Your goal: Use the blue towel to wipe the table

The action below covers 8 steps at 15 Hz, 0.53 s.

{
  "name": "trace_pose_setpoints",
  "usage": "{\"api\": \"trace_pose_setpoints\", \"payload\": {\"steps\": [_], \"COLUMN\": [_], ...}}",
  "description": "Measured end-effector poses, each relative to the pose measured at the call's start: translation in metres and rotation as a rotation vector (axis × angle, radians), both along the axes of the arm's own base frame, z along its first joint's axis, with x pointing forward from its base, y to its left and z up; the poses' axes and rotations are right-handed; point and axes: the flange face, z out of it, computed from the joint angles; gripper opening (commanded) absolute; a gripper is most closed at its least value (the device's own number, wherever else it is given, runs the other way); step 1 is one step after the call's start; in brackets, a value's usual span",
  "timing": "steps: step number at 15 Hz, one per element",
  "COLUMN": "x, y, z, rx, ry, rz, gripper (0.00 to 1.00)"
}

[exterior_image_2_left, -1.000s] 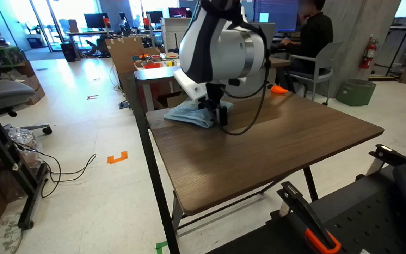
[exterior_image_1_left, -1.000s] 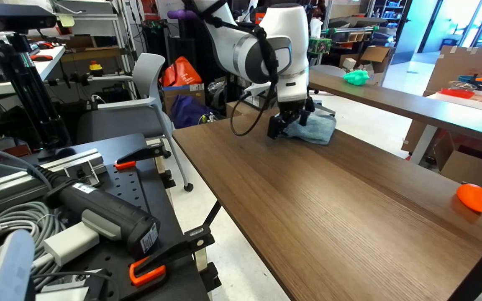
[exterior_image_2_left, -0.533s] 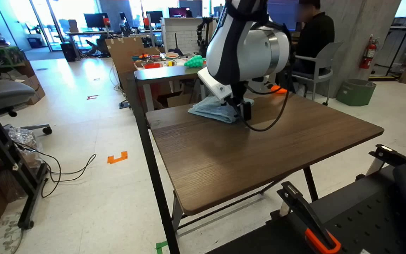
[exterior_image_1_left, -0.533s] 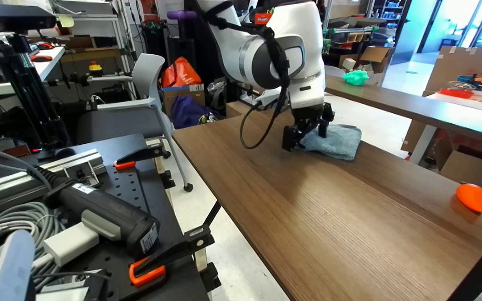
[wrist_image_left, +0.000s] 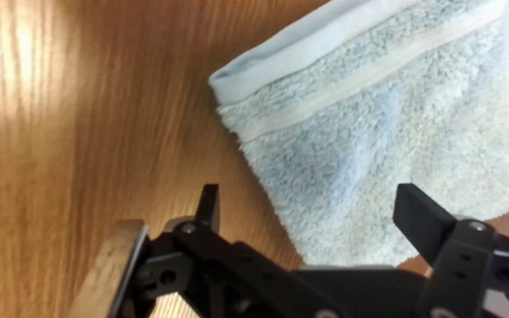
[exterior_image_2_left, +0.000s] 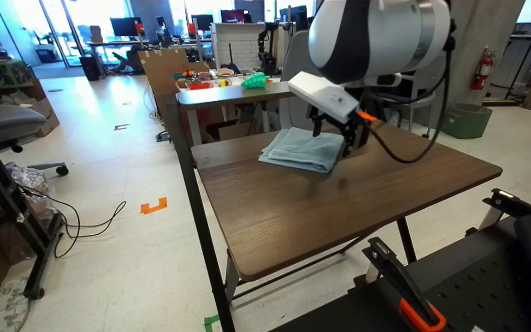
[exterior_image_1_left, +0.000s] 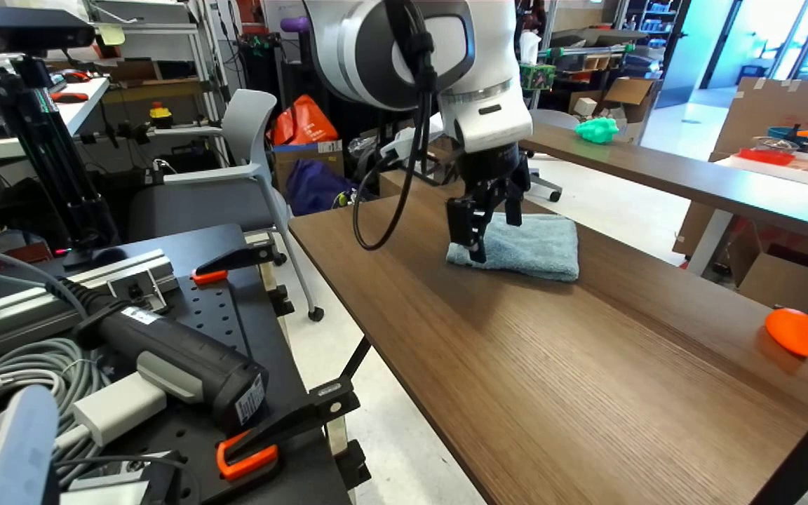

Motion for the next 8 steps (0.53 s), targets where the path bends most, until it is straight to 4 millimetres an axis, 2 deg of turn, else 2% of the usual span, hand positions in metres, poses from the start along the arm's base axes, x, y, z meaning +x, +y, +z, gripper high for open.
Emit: {"api": "trace_pose_setpoints", "payload": {"steps": [2, 4, 6, 8], "x": [-0.02, -0.035, -0.039, -0.035], "y": [-0.014, -0.018, -0.015, -0.005], "z": [0.016, 0.033, 0.051, 0.068], "rx": [0.012, 0.037, 0.069, 0.106], "ry": [0.001, -0.002, -0.026, -0.073], "rz": [0.026, 0.049, 0.04, 0.008], "gripper": [1.0, 1.0, 1.0, 1.0]}}
